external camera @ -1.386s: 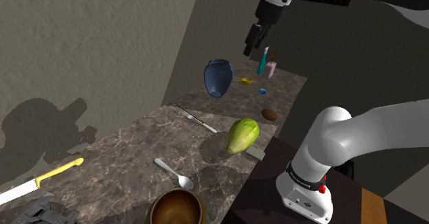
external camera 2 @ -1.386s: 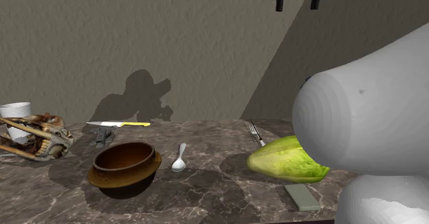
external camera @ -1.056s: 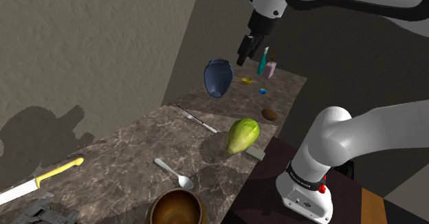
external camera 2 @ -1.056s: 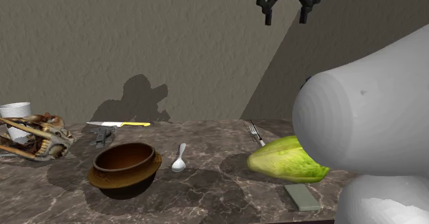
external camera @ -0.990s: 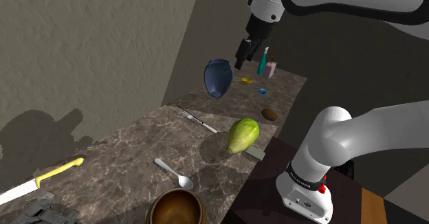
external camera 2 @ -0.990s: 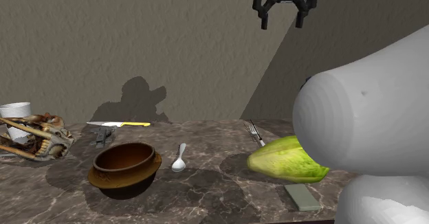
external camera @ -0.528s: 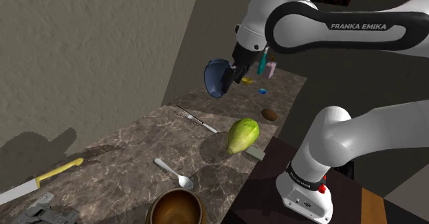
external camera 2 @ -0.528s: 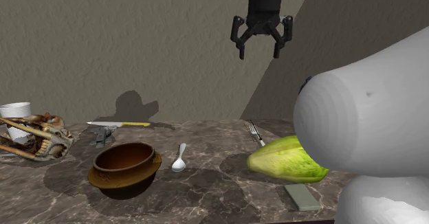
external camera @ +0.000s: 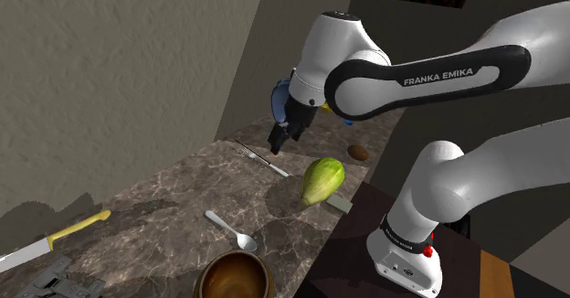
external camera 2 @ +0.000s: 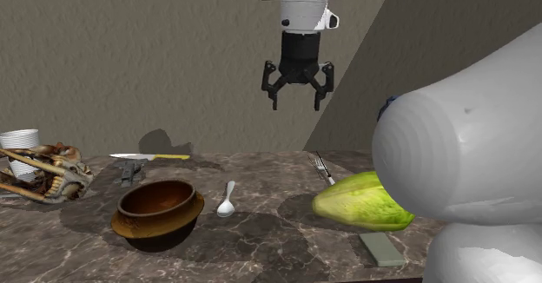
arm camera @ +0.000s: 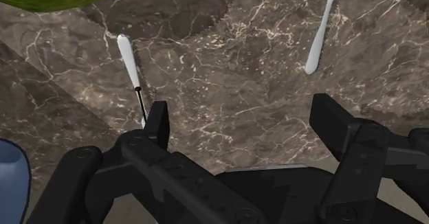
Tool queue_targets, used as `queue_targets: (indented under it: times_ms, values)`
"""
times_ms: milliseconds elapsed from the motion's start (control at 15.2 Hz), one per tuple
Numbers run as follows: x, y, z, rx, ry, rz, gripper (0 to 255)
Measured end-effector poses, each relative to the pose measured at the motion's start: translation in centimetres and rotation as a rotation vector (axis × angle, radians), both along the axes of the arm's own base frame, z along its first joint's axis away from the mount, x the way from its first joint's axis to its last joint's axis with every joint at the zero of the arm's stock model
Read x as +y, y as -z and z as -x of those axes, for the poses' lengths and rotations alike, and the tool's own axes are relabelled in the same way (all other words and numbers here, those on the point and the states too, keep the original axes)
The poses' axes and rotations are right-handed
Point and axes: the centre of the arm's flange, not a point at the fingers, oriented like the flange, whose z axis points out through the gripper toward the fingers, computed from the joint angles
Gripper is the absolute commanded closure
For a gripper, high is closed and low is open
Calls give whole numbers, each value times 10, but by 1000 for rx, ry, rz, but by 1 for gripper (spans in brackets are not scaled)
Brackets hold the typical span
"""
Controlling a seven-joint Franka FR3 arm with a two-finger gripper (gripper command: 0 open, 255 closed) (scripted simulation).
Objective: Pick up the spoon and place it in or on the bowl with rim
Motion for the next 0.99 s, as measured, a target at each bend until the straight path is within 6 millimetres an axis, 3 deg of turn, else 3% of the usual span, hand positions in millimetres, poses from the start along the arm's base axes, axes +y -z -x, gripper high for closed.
queue_targets:
  times_ms: [990]
  values:
    - [123,151,-31,-4,109,-75,0]
